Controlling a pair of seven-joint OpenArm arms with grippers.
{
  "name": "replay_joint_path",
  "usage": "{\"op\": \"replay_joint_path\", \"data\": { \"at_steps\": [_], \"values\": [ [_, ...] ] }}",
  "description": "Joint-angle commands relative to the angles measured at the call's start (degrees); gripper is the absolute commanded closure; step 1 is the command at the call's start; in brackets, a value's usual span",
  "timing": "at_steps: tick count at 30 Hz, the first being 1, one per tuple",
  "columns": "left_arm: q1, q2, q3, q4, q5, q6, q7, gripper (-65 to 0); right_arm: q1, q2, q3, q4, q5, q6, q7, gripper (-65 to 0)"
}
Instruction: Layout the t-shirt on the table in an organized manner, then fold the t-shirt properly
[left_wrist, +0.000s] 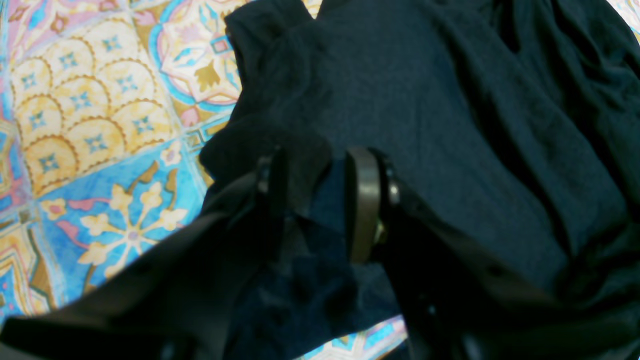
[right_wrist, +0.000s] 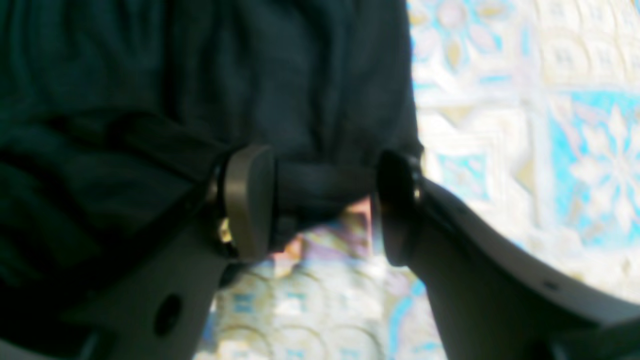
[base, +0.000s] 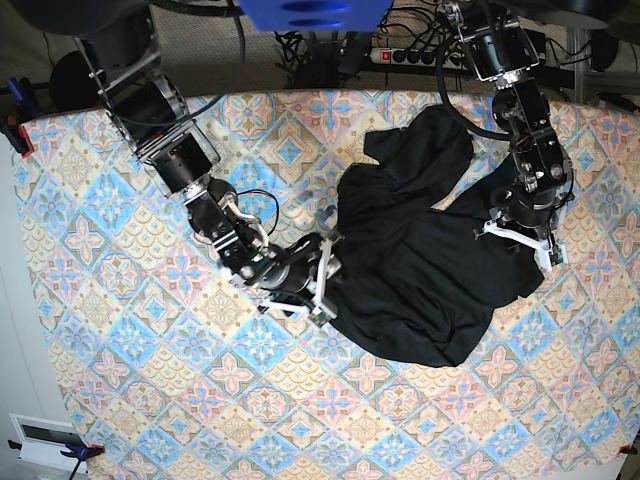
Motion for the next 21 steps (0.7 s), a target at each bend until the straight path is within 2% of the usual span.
{"op": "replay_joint_path", "data": {
  "at_steps": [1,10,21],
  "values": [
    [-0.84,-0.33,-0.01,0.92,-0.39,-0.09,-1.1,-19.4,1.36,-0.36,-1.32,0.95,0.53,0.22,0.85,-32.6],
    [-0.93,-0.33,-0.01,0.84,-0.39,-0.09,-1.1,-19.4,1.36,-0.36,-8.0,1.13,0.53,0.22,1.2,-32.6],
    [-0.93,-0.33,-0.01,0.84,-0.39,-0.09,-1.1,-19.4,1.27,-0.36,-8.61,13.88,0.71,0.22,0.94,-32.6]
  ]
}}
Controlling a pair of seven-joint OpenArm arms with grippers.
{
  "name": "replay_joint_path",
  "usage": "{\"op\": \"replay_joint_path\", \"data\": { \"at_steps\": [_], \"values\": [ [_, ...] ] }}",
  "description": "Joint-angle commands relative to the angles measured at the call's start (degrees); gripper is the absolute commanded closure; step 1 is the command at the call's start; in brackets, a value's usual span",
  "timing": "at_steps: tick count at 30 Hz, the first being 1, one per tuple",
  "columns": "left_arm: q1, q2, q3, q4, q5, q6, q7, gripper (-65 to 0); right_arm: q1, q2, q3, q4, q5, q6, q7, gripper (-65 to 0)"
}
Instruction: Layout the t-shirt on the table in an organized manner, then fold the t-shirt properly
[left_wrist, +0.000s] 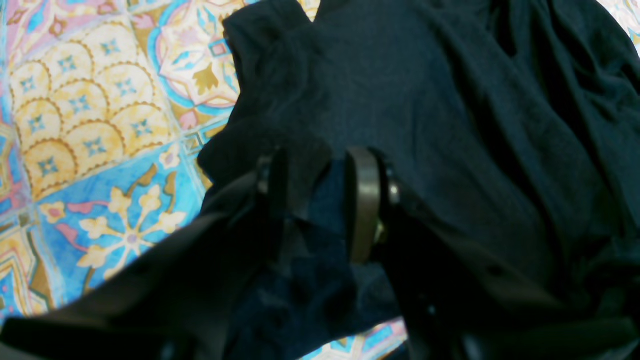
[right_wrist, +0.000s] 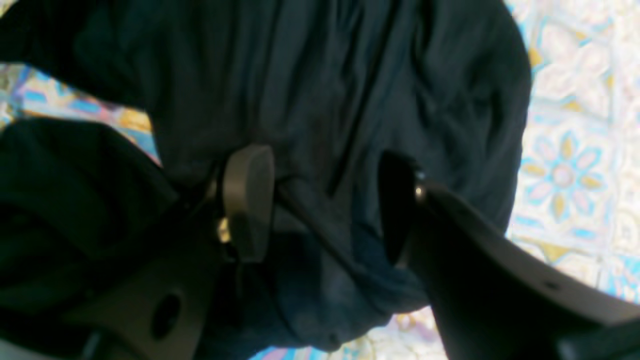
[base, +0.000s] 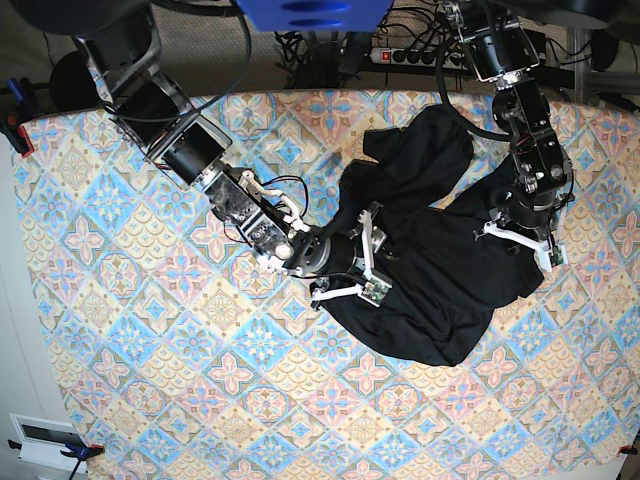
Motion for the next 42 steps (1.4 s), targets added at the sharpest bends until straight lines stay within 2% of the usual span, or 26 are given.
{"op": "replay_joint_path", "data": {
  "at_steps": [1,8,15,19,21,24,26,30,34,36,40,42],
  "values": [
    [-0.8,-0.33,-0.04,0.86,-0.35,-0.09,-1.1,-19.4,1.47,-0.45,0.3,1.71,0.53,-0.02,1.29,-32.6],
    [-0.71,-0.33,-0.04,0.77,-0.35,-0.09,-1.1,-19.4,1.47,-2.91,-5.59,1.62,0.62,-0.02,1.29,-32.6],
    [-0.71,-0.33,-0.04,0.77,-0.35,-0.09,-1.1,-19.4,1.47,-7.4,-7.78,-6.82,0.18,-0.02,1.46,-32.6],
    [-0.71,-0.33,-0.04,0.77,-1.67,-0.18,-1.1,-19.4,1.47,-7.66,-7.7,-8.14,0.18,-0.02,1.55,-32.6],
    [-0.71,-0.51,-0.04,0.77,-3.43,-0.18,-1.1,-19.4,1.47,-7.22,-7.52,-7.79,0.18,-0.02,1.29,-32.6],
    [-0.71,-0.6,-0.04,0.77,-4.57,-0.18,-1.1,-19.4,1.47,-4.32,-7.43,-6.47,0.18,-0.02,1.2,-31.8],
    [-0.71,-0.51,-0.04,0.77,-4.57,-0.18,-1.1,-19.4,1.47,-2.47,-7.34,-4.54,0.18,-0.02,1.2,-28.9],
    [-0.71,-0.42,-0.04,0.77,-4.57,-0.18,-1.1,-19.4,1.47,0.69,-7.34,-2.43,0.18,-0.02,1.2,-19.6],
    [-0.71,-0.42,-0.04,0.77,-4.66,-0.18,-1.19,-19.4,-0.55,2.54,-6.47,-1.37,0.18,-0.02,1.2,-6.5],
    [-0.71,-0.42,-0.04,0.77,-4.66,-0.18,-1.19,-19.4,-2.84,2.54,-2.33,1.0,0.18,-0.02,1.2,0.0],
    [-0.71,-0.42,-0.04,0.68,-4.66,-0.18,-1.19,-19.4,-9.08,3.77,6.9,7.24,0.18,-0.02,1.11,0.0],
    [-0.71,-0.51,-0.04,-0.02,-4.66,-0.18,-1.28,-19.4,-11.19,5.53,10.68,10.32,0.27,-0.02,1.11,0.0]
  ]
}}
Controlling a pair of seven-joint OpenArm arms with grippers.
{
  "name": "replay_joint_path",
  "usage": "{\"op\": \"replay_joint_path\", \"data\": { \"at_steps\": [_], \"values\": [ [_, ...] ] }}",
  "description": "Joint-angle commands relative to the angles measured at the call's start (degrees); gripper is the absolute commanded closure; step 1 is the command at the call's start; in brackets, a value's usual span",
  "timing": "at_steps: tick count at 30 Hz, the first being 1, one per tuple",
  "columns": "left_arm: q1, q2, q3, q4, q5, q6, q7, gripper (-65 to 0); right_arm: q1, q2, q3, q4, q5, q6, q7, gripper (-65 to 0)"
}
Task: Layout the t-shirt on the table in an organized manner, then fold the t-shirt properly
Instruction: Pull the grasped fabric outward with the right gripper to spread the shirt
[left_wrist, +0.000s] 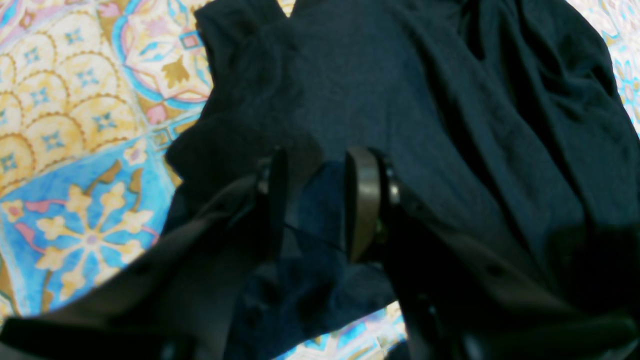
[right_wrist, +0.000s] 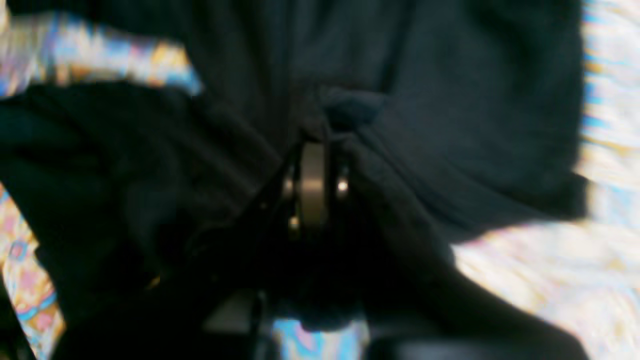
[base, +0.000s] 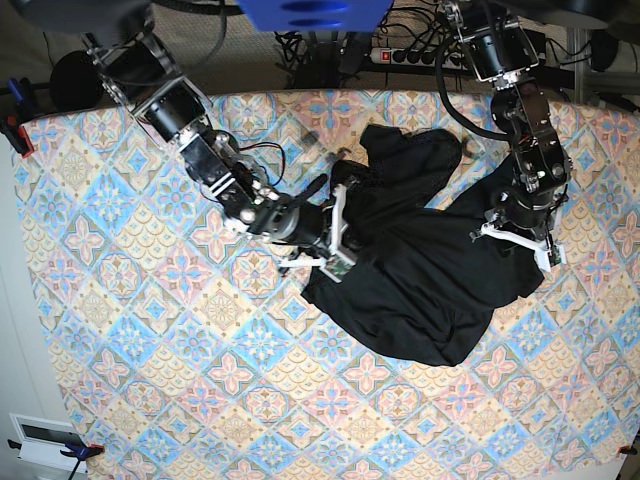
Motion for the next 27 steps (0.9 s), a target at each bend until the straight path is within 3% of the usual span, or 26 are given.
{"op": "replay_joint_path", "data": {
  "at_steps": [1,8,14,21,27],
  "values": [
    [-0.73,-0.79,-0.08,0.3,-0.4,-0.15,-1.1,-19.4,0.5,1.16,1.94,2.64,0.51,0.01,1.33,0.0],
    [-0.82,-0.79,-0.08,-0.13,-0.4,-0.15,-1.1,-19.4,-7.06,8.54,12.4,11.52,0.77,0.01,1.42,0.0],
    [-1.26,-0.79,-0.08,-0.49,-0.4,-0.15,-1.1,-19.4,-17.17,13.47,26.38,16.53,0.77,0.01,1.42,0.0],
    [-1.34,-0.97,-0.08,-0.49,-0.4,-0.15,-1.1,-19.4,-28.95,13.55,42.82,18.29,0.69,0.01,1.33,0.0],
    [-1.34,-1.67,-0.08,-0.49,-0.4,-0.15,-1.19,-19.4,-32.73,13.29,48.71,18.72,0.42,0.01,-4.56,0.0]
  ]
}}
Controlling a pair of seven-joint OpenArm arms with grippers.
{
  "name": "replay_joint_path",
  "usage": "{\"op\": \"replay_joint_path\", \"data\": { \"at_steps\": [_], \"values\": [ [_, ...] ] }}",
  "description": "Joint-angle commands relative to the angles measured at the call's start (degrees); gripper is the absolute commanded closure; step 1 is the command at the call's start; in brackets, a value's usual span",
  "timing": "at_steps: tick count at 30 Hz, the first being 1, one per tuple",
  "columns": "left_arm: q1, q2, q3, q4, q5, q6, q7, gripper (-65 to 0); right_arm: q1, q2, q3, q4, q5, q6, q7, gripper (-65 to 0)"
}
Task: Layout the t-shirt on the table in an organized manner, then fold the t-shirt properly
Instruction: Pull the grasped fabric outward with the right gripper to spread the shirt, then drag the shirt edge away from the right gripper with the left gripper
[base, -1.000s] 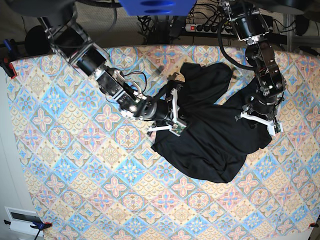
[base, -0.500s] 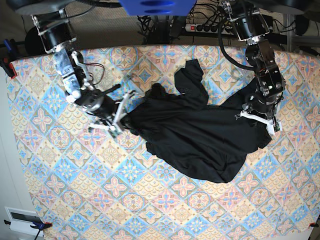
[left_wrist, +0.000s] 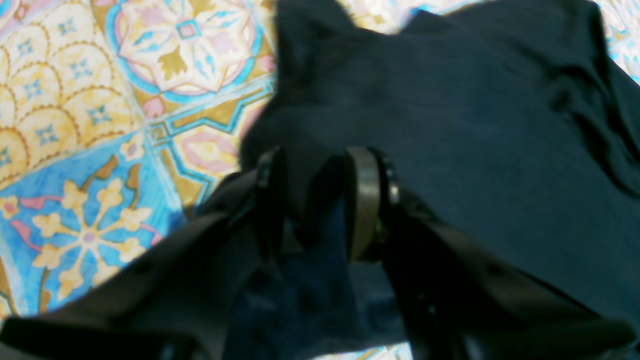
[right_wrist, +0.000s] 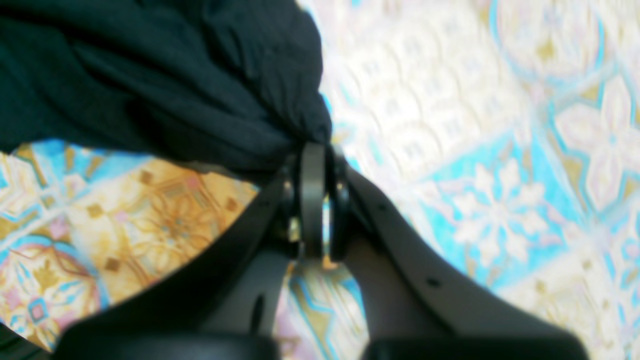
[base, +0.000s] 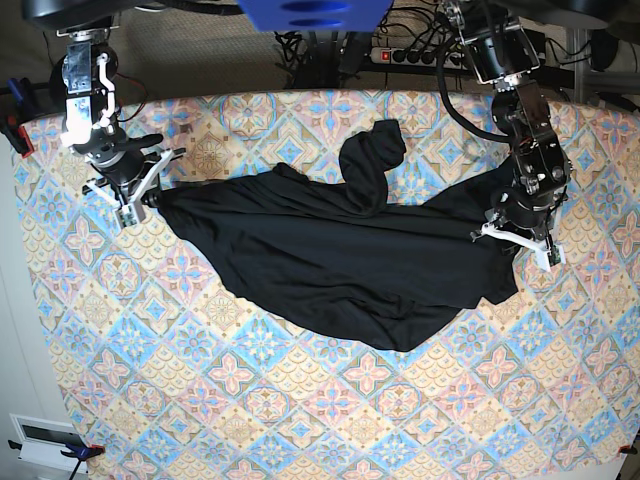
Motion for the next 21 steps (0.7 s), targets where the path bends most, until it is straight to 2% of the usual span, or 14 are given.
{"op": "replay_joint_path", "data": {
  "at_steps": [1,5,10,14,19,21],
  "values": [
    [-0.84,-1.5,-0.1,0.89,-0.46,-0.13,-1.21,-19.4,0.84,1.16,1.59,1.59,0.27,-0.23,1.16,0.0],
    [-1.98,-3.17,-0.1,1.07,-0.46,-0.13,-1.21,-19.4,0.84,0.98,4.49,3.17,0.18,-0.32,-3.06,-2.1],
    [-5.85,-6.42,0.16,-0.52,-0.46,-0.22,-0.86,-19.6,1.19,0.98,5.81,6.25,0.18,-0.41,-7.45,-11.8],
    [-11.48,-9.85,7.02,-7.11,-0.46,-0.22,-0.86,-19.7,1.1,0.98,5.11,7.83,0.18,-0.41,-7.36,-16.7],
    [-20.71,-9.94,14.93,-17.13,-0.64,-0.22,-1.13,-20.2,1.28,-2.09,3.88,8.45,0.18,-0.41,-7.36,-18.8],
    [-24.58,-9.76,17.83,-21.35,-2.13,-0.22,-1.13,-22.8,1.37,-3.32,3.79,8.45,0.18,-0.41,-7.36,-18.8]
  ]
}}
